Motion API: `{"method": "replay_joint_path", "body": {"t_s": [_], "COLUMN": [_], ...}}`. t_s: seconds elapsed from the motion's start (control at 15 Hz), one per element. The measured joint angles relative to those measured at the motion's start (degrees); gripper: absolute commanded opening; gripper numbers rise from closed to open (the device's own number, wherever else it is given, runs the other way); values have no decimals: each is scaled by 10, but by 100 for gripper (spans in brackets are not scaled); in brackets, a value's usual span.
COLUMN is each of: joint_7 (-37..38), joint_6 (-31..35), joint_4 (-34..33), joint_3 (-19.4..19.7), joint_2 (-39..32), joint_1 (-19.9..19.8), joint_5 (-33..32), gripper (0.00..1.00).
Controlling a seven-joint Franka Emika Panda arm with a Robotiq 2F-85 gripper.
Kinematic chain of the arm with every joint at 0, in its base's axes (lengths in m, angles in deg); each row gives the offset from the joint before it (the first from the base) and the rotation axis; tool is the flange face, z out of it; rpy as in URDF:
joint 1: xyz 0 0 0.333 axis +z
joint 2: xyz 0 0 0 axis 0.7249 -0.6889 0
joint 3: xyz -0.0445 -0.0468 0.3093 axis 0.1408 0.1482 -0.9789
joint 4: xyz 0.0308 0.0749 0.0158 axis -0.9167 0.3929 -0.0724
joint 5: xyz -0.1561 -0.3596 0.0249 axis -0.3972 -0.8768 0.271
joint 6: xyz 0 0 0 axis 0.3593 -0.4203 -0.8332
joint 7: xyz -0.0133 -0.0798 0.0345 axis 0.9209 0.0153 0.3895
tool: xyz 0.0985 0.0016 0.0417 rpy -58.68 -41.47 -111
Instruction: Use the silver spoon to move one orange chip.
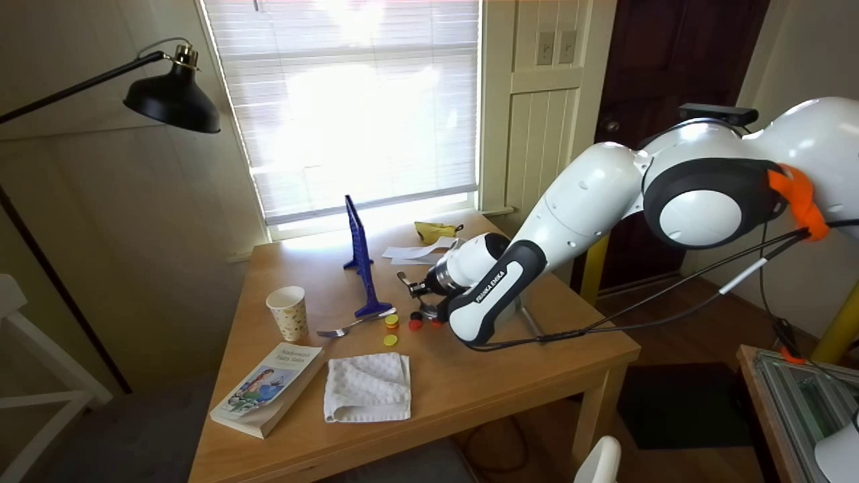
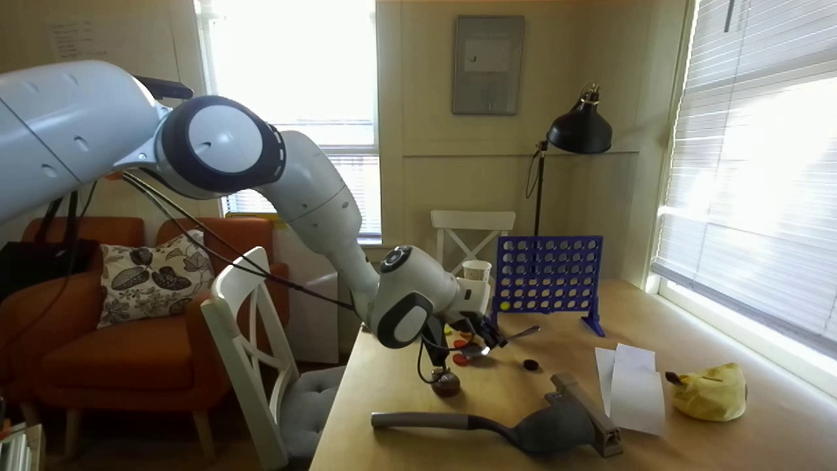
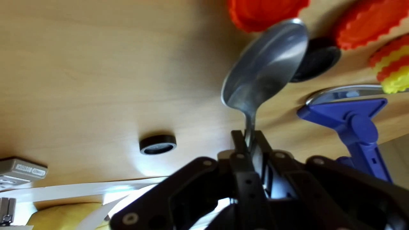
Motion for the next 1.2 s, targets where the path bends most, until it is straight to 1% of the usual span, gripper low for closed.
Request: {"method": "replay_joint_path", "body": {"t_s": [0.6, 1.2], "joint_7": [-62, -86], "joint_6": [-58, -114], "joint_4": [69, 125], "joint_3": [-33, -37], "joint_2": [57, 105], "joint_1": [-22, -34], "joint_5": [-7, -13], "gripper": [2, 2]}}
